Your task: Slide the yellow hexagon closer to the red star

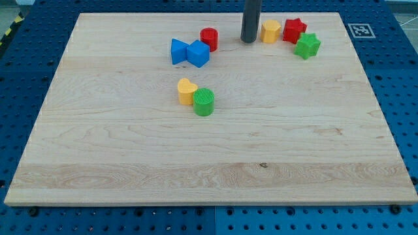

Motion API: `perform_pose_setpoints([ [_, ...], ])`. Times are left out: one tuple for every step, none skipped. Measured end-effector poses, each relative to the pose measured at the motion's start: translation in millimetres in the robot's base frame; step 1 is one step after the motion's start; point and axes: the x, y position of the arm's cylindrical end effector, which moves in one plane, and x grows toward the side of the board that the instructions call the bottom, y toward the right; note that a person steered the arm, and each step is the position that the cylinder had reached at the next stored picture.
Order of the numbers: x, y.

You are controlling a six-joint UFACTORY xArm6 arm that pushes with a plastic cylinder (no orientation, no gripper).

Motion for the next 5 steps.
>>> perform_pose_setpoints([
  [0.0,0.0],
  [0.0,17.3],
  [0.0,44.2],
  [0.0,47.2],
  [0.0,50.5],
])
